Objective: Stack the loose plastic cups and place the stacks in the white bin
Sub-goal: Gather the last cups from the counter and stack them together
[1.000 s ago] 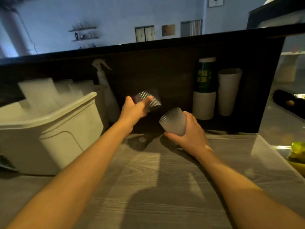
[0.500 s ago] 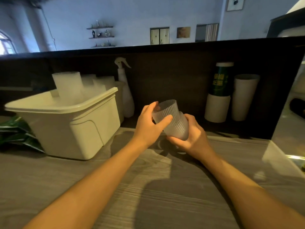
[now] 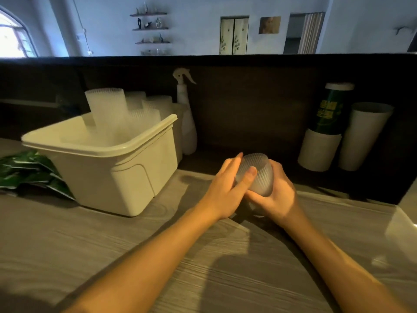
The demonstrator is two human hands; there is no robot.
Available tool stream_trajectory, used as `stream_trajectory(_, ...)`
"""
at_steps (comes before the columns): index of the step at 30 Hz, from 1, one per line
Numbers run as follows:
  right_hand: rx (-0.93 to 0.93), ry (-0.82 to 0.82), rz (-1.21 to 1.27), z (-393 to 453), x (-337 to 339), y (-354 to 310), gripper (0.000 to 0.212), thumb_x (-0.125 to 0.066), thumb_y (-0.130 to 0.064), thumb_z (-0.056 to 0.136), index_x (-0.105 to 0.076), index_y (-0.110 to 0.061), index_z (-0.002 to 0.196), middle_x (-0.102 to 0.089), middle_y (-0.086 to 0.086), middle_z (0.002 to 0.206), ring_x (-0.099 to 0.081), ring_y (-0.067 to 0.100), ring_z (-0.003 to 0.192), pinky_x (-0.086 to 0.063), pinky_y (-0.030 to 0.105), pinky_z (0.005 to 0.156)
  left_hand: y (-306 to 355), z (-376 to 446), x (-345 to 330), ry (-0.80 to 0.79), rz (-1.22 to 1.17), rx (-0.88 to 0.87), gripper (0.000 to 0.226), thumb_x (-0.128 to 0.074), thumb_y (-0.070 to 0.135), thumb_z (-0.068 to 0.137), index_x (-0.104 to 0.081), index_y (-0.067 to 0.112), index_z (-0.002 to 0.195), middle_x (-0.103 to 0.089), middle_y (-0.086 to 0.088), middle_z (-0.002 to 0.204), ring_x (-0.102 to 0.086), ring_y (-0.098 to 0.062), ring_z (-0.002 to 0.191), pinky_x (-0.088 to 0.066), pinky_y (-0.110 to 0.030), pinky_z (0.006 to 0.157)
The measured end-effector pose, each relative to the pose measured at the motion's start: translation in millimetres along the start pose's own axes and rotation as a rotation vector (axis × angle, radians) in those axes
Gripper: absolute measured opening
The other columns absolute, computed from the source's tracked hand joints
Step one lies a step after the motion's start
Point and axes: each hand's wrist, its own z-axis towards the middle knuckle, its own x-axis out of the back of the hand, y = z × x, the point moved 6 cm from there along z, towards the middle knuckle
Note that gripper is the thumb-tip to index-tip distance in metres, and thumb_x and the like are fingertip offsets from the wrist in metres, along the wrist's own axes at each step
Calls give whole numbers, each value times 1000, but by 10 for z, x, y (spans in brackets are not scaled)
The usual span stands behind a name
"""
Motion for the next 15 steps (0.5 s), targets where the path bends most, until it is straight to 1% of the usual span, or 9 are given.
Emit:
stream_trajectory(2, -10, -6, 24, 29, -66, -95, 93, -72, -66, 63, -37, -20, 137, -51, -9, 119, -55, 8, 107, -46, 23, 83, 13, -6, 123, 46, 27, 8, 77, -33, 64, 91, -22, 22, 154, -31, 10, 152, -32, -2, 136, -35, -33, 113)
stream_trajectory(3, -16, -6, 52, 30, -100, -164, 90, -76, -64, 65, -38, -23, 136, -52, -11, 119, -56, 4, 105, -46, 20, 82, 32, -18, 204, 80, 46, 2, 73, -34, 61, 93, -24, 22, 154, -30, 10, 153, -30, -1, 137, -33, -31, 114)
stream_trajectory(5, -43, -29, 110, 20, -189, -318, 82, -74, -63, 64, -36, -35, 131, -51, -20, 116, -55, -4, 103, -45, 13, 79, 88, -65, 389, 133, 91, -8, 64, -36, 54, 98, -27, 23, 153, -30, 10, 154, -29, -1, 137, -29, -25, 112)
stream_trajectory(6, -64, -52, 129, 18, -240, -410, 78, -72, -63, 63, -34, -39, 127, -49, -25, 115, -54, -8, 102, -45, 12, 77, 122, -90, 487, 146, 119, -12, 61, -37, 52, 99, -28, 24, 152, -30, 10, 154, -29, -1, 138, -28, -24, 111)
stream_trajectory(8, -95, -90, 167, 55, -333, -605, 72, -72, -61, 63, -32, -47, 121, -47, -26, 115, -53, -8, 103, -45, 13, 75, 223, -127, 689, 155, 175, -21, 57, -39, 49, 100, -29, 25, 152, -31, 9, 154, -30, -3, 138, -28, -24, 111)
stream_trajectory(11, -103, -116, 179, 213, -401, -961, 63, -72, -61, 65, -33, -55, 114, -47, -24, 117, -51, -10, 104, -45, 9, 74, 398, -190, 1042, 179, 184, 1, 54, -43, 45, 101, -34, 25, 150, -34, 11, 152, -31, -2, 137, -28, -21, 111)
stream_trajectory(13, -113, -135, 180, 312, -412, -1178, 66, -72, -64, 64, -33, -54, 116, -48, -22, 119, -51, -10, 105, -45, 11, 75, 518, -245, 1304, 217, 202, 2, 51, -46, 43, 100, -39, 24, 147, -38, 11, 149, -33, 0, 136, -27, -17, 109)
stream_trajectory(14, -126, -148, 182, 341, -415, -1266, 69, -74, -64, 64, -33, -51, 118, -48, -21, 120, -51, -9, 105, -46, 13, 77, 572, -278, 1433, 239, 200, -5, 50, -48, 43, 99, -42, 23, 145, -41, 11, 147, -35, 0, 135, -28, -16, 108)
stream_trajectory(15, -138, -161, 183, 366, -416, -1346, 72, -76, -62, 65, -34, -48, 121, -48, -20, 121, -52, -7, 106, -47, 15, 79, 619, -311, 1554, 256, 167, -7, 49, -50, 42, 98, -45, 21, 143, -44, 10, 144, -39, 0, 133, -33, -16, 106)
